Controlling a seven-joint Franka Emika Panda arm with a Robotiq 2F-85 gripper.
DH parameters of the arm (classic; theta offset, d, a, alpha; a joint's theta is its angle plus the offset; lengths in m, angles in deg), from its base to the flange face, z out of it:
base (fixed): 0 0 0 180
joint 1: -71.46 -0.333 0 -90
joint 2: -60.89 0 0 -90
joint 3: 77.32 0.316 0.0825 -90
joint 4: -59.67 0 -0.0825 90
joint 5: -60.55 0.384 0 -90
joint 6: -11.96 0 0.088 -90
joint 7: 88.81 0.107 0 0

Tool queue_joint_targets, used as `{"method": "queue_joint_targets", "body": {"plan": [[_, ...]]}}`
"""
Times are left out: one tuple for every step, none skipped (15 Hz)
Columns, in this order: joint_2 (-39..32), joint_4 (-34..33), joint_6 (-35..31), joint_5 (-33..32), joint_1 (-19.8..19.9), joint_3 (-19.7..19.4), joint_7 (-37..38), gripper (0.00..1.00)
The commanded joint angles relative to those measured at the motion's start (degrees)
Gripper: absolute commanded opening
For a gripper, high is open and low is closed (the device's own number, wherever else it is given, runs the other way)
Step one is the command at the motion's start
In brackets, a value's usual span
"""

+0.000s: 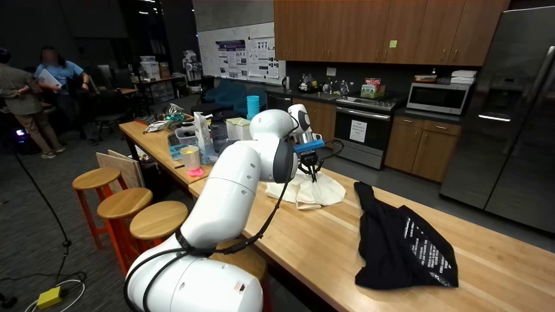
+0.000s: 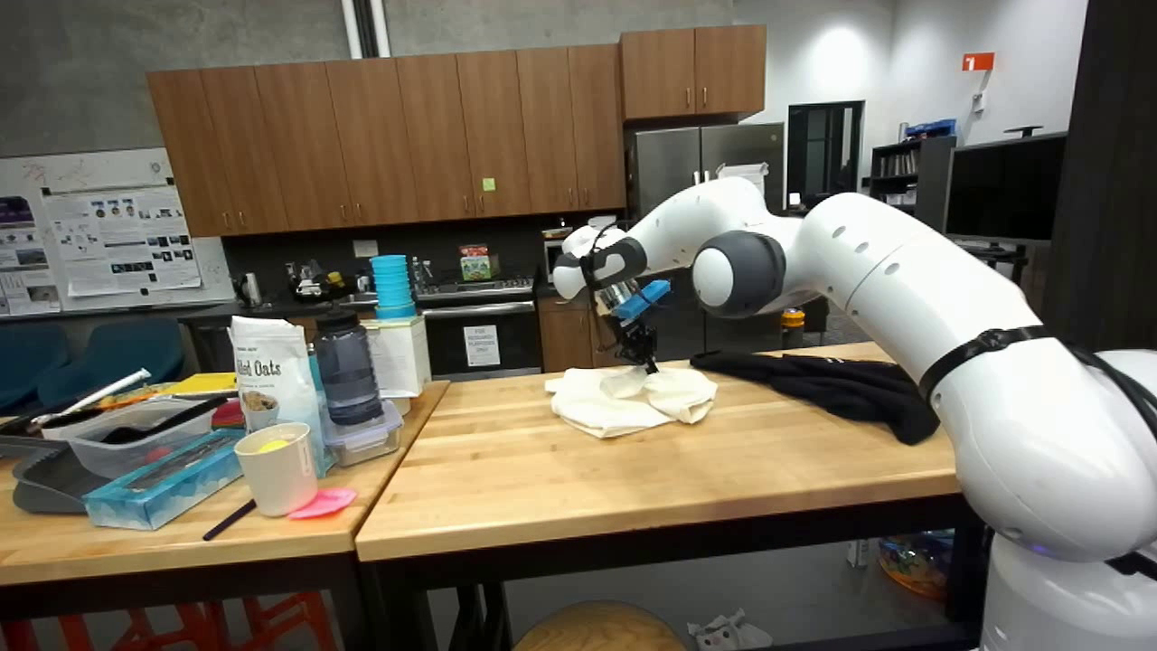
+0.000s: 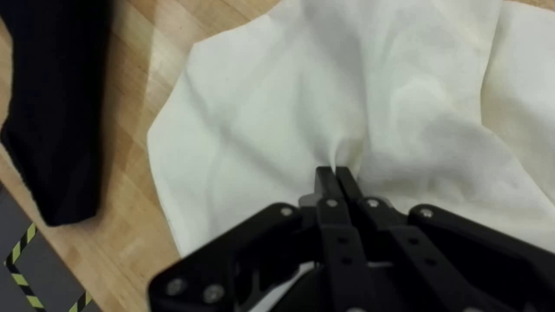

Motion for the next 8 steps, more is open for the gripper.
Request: {"method": "queue_joint_targets", "body": {"plan": [[5.4,8.5,-3.4,4.1,3.0,1.1,3.8,0.00],[6.6,10.9,-4.5,5.3,3.8,1.2,4.7,0.00],[8.0,13.4,-5.8,6.6,4.6,1.2,5.6,0.00],[9.8,16.8,-7.4,8.1,5.6,1.3,6.6,0.00],[11.0,19.0,-8.6,9.5,6.4,1.2,7.5,0.00],[12.3,21.5,-10.0,11.0,7.3,1.2,8.3,0.00],[13.7,24.1,-11.3,12.5,8.2,1.1,9.1,0.00],[15.1,26.6,-12.6,13.8,8.9,1.0,9.6,0.00]]}}
